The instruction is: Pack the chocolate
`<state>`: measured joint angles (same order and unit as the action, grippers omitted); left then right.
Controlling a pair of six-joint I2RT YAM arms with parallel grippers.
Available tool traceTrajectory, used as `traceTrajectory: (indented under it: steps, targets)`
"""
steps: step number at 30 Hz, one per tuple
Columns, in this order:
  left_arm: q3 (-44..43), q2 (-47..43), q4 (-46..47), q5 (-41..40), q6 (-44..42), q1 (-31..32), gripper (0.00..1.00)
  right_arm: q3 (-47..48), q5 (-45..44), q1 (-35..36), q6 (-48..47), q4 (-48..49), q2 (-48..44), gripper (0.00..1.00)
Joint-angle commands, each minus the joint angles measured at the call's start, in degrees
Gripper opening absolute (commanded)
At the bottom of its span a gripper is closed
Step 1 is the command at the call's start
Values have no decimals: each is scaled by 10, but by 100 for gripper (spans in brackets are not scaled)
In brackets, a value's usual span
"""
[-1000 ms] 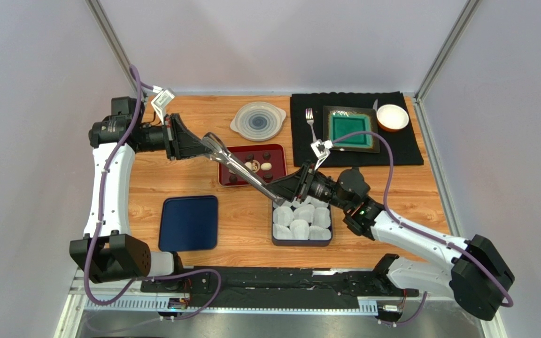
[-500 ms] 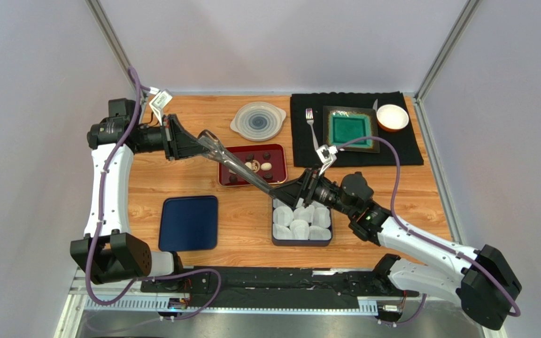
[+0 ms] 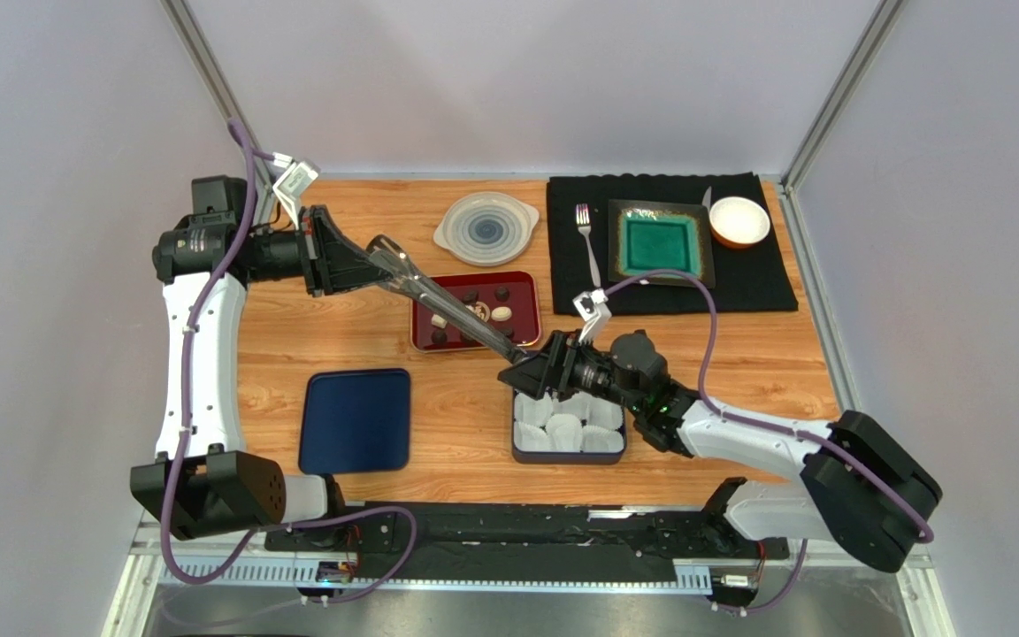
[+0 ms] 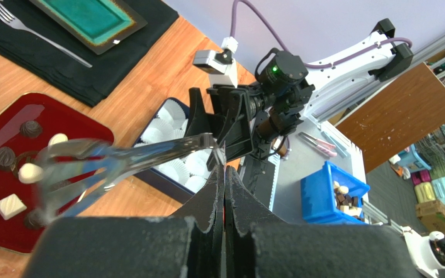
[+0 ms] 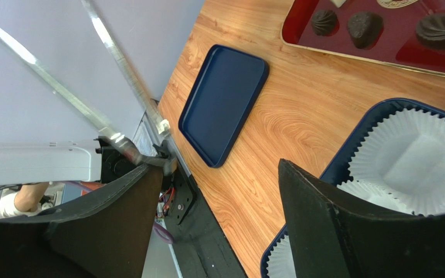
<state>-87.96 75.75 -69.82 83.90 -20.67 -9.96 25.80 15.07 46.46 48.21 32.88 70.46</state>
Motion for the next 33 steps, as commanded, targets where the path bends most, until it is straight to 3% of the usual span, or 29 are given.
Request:
traceTrajectory:
  steps: [1,13,18,23,26,29,33]
  targets:
    - [-12,-13,3,172,2,-5,0,21,4,27,4,82,20,72]
    - [80,-44,-23,172,-32,-5,0,67,-137,53,-39,-6,-27,56]
    - [125,-68,-15,172,-26,-5,0,71,-145,48,-41,-20,-36,53]
    - [159,-89,4,172,-16,-5,0,57,-136,39,-29,-4,-41,43]
    - [195,-107,55,171,27,-5,2,55,-128,33,-28,-8,-50,39]
    - [246,-131,143,172,99,-5,11,49,-118,26,-30,-9,-68,36]
    - [330,-172,368,171,242,-5,13,45,-81,13,-34,-13,-93,33]
